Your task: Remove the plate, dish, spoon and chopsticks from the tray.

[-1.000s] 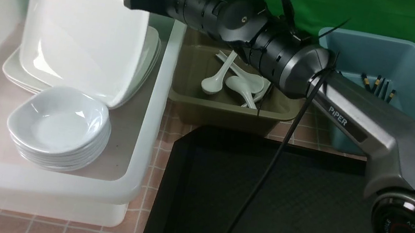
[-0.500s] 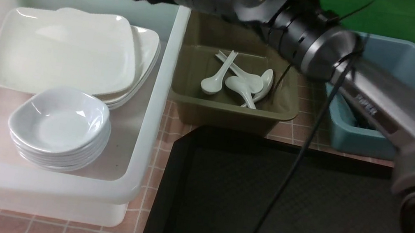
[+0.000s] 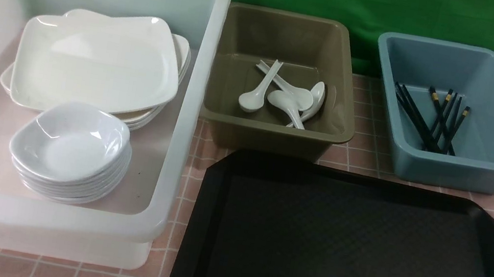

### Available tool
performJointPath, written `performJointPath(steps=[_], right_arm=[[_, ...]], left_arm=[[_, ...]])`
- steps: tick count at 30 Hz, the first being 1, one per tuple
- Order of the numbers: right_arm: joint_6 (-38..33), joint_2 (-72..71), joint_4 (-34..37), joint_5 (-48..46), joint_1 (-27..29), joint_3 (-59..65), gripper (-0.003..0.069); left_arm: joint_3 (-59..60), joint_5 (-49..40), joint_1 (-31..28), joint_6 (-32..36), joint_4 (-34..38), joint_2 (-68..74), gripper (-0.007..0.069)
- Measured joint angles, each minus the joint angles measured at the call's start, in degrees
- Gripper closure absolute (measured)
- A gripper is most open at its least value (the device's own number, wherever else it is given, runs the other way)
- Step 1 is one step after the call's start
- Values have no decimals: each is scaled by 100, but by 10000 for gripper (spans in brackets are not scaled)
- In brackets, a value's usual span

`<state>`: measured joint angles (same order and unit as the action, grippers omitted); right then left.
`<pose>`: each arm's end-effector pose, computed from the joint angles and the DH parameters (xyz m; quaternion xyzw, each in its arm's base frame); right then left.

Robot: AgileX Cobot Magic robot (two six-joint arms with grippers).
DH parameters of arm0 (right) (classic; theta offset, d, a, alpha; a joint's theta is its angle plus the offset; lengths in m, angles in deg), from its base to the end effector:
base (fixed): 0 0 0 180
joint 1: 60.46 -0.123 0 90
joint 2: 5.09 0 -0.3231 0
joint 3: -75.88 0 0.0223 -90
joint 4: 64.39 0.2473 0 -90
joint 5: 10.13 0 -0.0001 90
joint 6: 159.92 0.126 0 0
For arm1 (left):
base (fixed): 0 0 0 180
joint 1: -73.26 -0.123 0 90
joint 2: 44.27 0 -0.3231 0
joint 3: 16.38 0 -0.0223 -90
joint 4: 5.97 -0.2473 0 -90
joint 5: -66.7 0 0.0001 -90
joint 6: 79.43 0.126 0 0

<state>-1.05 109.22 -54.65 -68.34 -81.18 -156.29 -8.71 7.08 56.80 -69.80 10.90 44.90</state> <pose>0.4137 0.1759 0.4903 -0.3060 0.8084 0.0831 0.4959 0.2912 0.0531 0.3278 -0.1044 0.9639 -0.0899 0.2279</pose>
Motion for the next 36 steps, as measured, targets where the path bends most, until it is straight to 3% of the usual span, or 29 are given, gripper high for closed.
performJointPath(steps=[5, 10, 15, 26, 32, 36], right_arm=[[-73, -225, -61, -634, 300, -7, 629], [-121, -224, -60, -650, 329, -7, 629], [-163, -224, -60, -650, 329, -7, 629], [-166, -224, 48, -655, 329, -7, 629], [-166, -224, 62, -668, 273, -7, 629], [-141, -224, 91, -668, 249, -7, 629]], left_arm=[[-290, 167, 78, 25, -364, 1240, 627], [-730, 276, 324, -27, -656, 2037, 627], [-808, 645, 582, -77, -823, 2446, 627], [-1268, 1508, 587, -179, -809, 3199, 627], [-1992, 1260, 502, -608, -1180, 3318, 627], [-2687, 510, 489, -675, -1046, 3249, 627]])
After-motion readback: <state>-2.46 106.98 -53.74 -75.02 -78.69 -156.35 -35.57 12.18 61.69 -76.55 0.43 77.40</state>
